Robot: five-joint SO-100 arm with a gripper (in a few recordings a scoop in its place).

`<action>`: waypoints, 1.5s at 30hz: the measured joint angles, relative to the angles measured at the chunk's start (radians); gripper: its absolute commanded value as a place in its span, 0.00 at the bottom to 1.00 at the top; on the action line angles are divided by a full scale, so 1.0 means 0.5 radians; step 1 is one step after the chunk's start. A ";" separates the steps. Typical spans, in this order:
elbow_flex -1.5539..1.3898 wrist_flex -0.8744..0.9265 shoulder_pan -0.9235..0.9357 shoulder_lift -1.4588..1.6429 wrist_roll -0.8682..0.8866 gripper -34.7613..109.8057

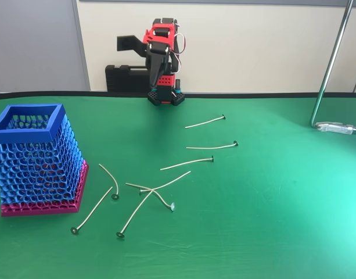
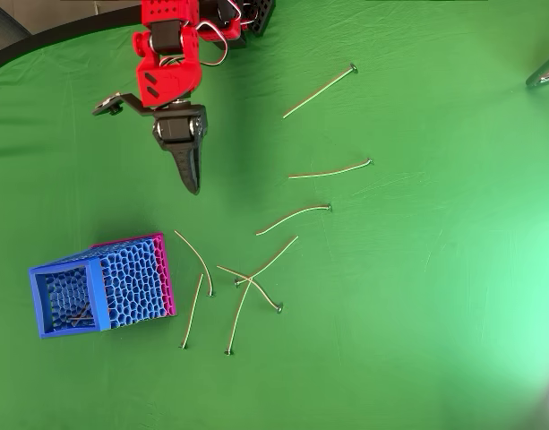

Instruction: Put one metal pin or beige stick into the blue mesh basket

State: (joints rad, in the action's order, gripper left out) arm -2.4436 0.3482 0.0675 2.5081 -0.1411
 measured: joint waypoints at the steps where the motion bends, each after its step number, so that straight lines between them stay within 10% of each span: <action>1: -0.083 -0.003 -0.021 0.071 -0.003 0.24; 22: -1.258 0.337 -0.104 1.427 -0.058 0.24; 45: -1.270 1.019 -0.135 1.617 0.104 0.25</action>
State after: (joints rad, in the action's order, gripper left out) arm -3.0787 0.8575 0.0000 3.3165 -0.0890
